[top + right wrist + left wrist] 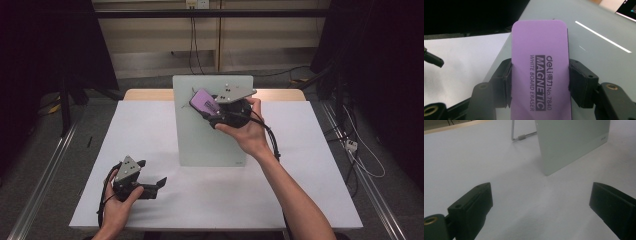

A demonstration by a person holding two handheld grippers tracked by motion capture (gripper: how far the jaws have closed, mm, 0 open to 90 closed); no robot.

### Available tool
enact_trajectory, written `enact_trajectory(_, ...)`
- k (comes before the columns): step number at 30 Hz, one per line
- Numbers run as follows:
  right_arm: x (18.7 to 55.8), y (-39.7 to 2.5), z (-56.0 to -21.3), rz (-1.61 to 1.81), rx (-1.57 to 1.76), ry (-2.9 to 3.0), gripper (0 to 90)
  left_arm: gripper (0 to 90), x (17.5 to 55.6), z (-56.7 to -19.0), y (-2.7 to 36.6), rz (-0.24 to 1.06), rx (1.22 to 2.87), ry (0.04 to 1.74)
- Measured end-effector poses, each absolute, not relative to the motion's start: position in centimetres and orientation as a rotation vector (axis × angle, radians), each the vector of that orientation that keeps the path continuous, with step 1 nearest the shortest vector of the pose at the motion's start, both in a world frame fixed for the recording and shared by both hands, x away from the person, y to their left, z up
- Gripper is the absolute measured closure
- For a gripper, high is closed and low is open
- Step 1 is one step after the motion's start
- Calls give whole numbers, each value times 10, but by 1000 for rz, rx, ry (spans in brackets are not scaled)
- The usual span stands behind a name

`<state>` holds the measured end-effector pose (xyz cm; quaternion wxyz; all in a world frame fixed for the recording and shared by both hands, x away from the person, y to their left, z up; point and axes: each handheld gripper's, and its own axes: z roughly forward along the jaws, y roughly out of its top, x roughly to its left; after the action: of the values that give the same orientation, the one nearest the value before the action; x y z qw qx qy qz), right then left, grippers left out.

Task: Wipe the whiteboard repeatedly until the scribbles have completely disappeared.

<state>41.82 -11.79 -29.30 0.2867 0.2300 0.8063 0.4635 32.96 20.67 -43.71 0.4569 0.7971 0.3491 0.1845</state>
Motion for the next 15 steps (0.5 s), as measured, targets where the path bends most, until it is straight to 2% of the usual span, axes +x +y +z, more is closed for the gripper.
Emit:
enact_trajectory(7,422,-123,-279,1250,641,2099,418,47,330,-437,206,453,1967,860)
enact_trajectory(15,417,-111,-291,1205,618,2120,418,47,330,-437,206,456,1967,856)
